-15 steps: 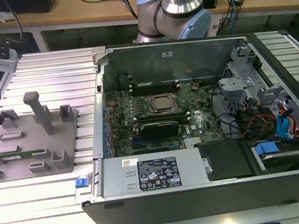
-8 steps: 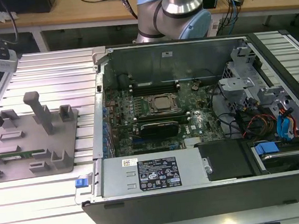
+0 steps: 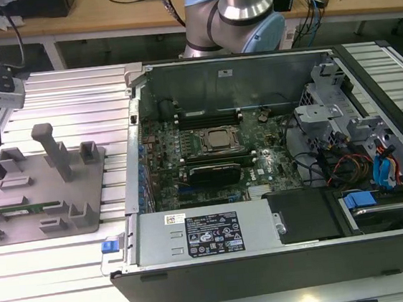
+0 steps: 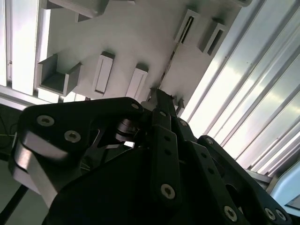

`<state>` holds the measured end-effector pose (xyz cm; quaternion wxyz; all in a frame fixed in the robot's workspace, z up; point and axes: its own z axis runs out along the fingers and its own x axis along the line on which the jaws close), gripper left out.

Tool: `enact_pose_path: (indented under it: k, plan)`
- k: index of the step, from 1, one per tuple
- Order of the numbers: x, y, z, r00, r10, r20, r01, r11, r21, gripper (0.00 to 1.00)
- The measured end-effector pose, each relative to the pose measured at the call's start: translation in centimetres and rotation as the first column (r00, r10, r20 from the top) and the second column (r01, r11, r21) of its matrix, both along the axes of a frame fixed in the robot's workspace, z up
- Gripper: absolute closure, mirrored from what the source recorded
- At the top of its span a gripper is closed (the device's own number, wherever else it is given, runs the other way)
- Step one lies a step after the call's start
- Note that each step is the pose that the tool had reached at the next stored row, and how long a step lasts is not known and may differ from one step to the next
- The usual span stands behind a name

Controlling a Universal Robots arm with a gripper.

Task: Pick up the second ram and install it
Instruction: 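Pick up the second ram and move it above second insertion slot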

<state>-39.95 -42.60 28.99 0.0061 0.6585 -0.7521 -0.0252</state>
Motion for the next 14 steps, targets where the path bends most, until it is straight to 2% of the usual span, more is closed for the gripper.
enact_pose_path:
  k: [9,14]
  plan:
    - [-0.1,-0.13,-1.61,1.0,0.0,0.0,0.0,1.0,0.0,0.92]
    - [-0.1,-0.21,-2.95,1.0,0.001,0.0,-0.001,1.0,0.0,0.92]
